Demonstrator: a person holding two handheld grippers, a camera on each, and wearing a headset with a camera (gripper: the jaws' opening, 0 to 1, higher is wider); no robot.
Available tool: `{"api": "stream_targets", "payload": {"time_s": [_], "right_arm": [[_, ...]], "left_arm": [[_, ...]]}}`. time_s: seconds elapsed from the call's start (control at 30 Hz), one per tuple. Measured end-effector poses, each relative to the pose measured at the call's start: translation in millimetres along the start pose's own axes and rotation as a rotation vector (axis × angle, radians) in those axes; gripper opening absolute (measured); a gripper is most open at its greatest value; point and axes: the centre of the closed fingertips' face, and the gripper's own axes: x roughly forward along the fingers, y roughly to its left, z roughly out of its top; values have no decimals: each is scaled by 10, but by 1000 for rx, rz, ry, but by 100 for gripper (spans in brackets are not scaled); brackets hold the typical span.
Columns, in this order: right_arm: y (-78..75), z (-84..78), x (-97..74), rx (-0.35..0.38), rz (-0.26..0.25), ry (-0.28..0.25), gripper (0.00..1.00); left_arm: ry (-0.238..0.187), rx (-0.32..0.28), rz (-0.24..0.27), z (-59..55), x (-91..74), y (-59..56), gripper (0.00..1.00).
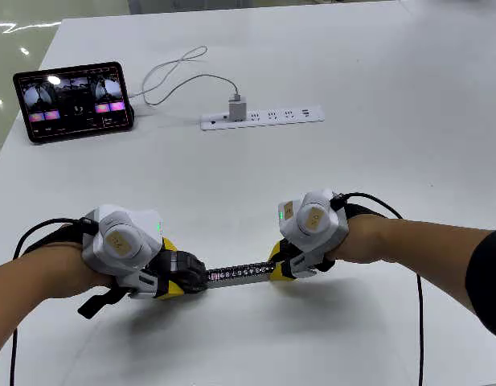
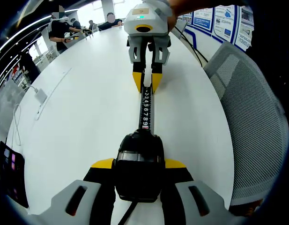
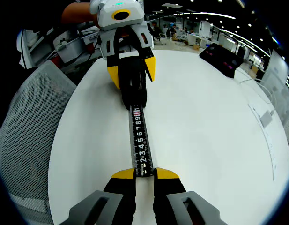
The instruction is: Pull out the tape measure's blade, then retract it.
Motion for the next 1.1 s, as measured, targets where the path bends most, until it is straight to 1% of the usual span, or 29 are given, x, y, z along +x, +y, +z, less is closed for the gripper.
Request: {"api": "stream_targets", "payload": {"time_s": [1.1], "right_arm": [[-31,-131,-83,-4,-4,5,9]], "left_arm": [[3,-1,2,3,-3,0,32]]}}
